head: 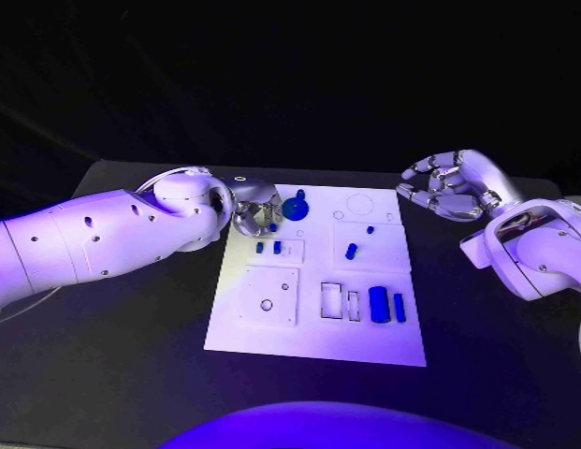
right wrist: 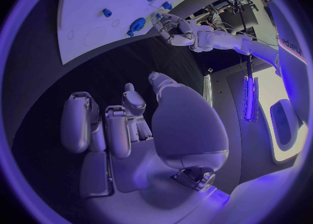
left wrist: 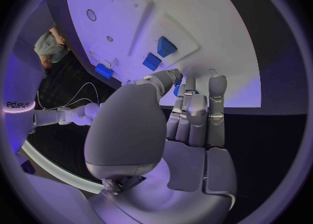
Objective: Assemble the parts on the task board
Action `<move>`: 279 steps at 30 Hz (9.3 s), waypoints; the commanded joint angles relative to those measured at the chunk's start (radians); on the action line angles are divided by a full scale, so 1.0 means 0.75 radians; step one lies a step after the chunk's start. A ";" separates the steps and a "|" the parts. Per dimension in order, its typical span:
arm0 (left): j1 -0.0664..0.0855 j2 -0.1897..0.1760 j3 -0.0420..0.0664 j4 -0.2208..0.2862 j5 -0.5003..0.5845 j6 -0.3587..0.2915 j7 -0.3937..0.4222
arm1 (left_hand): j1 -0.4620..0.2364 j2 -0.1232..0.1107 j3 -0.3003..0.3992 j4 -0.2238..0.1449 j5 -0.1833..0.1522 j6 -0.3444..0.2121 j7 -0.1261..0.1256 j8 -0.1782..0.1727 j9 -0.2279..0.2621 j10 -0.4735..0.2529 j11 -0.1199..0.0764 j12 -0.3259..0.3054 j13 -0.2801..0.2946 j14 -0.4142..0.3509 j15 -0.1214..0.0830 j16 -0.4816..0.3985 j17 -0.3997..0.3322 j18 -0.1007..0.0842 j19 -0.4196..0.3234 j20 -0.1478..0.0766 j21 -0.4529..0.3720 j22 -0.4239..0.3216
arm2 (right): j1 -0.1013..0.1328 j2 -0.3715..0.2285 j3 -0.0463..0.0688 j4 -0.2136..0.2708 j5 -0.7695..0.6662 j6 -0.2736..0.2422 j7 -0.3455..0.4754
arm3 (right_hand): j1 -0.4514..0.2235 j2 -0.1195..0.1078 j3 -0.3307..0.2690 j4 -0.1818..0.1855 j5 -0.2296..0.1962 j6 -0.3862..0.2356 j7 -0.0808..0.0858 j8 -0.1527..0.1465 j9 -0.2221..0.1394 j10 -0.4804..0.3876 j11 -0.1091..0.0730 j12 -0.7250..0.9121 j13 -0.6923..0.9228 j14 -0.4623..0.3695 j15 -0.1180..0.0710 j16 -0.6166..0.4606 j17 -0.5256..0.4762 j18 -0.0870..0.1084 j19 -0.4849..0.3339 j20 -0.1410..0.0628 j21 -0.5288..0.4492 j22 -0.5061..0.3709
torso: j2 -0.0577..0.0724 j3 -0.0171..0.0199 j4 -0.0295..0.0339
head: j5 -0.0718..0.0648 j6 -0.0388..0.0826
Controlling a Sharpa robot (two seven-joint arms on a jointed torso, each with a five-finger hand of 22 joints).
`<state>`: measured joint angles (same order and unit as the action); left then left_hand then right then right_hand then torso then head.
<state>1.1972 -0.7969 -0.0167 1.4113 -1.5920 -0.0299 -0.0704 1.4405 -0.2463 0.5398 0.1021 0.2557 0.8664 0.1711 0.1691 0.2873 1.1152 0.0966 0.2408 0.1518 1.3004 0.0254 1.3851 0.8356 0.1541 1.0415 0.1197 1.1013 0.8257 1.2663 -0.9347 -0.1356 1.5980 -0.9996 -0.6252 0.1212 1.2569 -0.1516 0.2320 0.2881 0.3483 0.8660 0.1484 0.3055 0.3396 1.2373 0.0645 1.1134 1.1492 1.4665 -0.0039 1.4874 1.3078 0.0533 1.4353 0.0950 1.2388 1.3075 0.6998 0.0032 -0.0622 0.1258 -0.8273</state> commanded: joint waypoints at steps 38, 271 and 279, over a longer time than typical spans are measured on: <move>0.011 -0.253 0.017 0.211 1.783 -0.252 0.640 | -0.054 0.044 -0.030 0.004 -0.002 0.152 -0.003 0.076 -0.003 0.033 0.004 0.017 -0.010 -0.272 0.007 -0.303 -0.522 0.041 -0.134 0.010 -0.225 -0.200 | -0.006 0.121 0.000 -0.099 -0.890 0.420 -0.337 | 0.228 -0.122 0.363 -0.099 -0.253 0.084 0.011 -0.019 -0.019 -0.182 0.032 -1.220 -1.121 0.081 0.016 -0.034 0.126 0.032 0.005 0.015 -0.093 0.090 | -0.004 -0.0025 0.0008 | -0.135 0.058; 0.007 -0.178 -0.001 0.211 1.941 -0.244 0.606 | -0.043 0.074 -0.060 -0.024 0.003 0.102 0.024 0.059 -0.014 -0.019 0.025 0.033 -0.003 -0.289 0.020 -0.315 -0.535 0.040 -0.113 0.016 -0.268 -0.233 | -0.176 0.231 0.031 0.145 -0.973 0.219 -0.396 | 0.078 -0.125 0.432 -0.247 -0.306 0.062 0.034 -0.107 -0.003 -0.200 0.061 -1.335 -1.246 0.066 0.042 -0.031 0.101 0.031 -0.001 0.042 -0.086 0.143 | -0.010 -0.0062 -0.0058 | 0.064 0.004; 0.007 -0.179 -0.003 0.210 1.941 -0.241 0.605 | -0.043 0.074 -0.060 -0.024 0.003 0.102 0.024 0.059 -0.014 -0.019 0.025 0.033 -0.003 -0.289 0.020 -0.315 -0.535 0.040 -0.113 0.016 -0.268 -0.233 | -0.111 0.164 0.036 0.098 -0.975 0.429 -0.413 | 0.265 -0.048 -0.167 -0.072 -0.229 -0.018 0.012 -0.157 -0.013 -0.406 0.082 -1.262 -1.296 -0.062 0.066 -0.133 -0.116 0.072 -0.095 0.063 -0.344 0.047 | -0.011 -0.0069 -0.0080 | 0.059 0.010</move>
<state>1.2019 -0.9316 -0.0196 1.5668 -0.1408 -0.2198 0.3786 1.4093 -0.1986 0.4969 0.0869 0.2556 0.9506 0.1870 0.2163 0.2782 1.1080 0.1181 0.2593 0.1485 1.0861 0.0398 1.1528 0.4350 0.1698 0.9543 0.1287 0.9042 0.6519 1.1818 -0.8104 -0.1084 1.6740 -1.7351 -0.4147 -0.1746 1.4382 -0.1934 0.1394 0.2157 0.1729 0.8529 0.1615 0.1910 0.3285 0.9426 0.1239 0.1581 0.1799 1.4250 0.0447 1.3893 1.2274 0.0997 1.3694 0.1432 0.9914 1.3076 0.6910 -0.0017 -0.0678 0.1716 -0.8216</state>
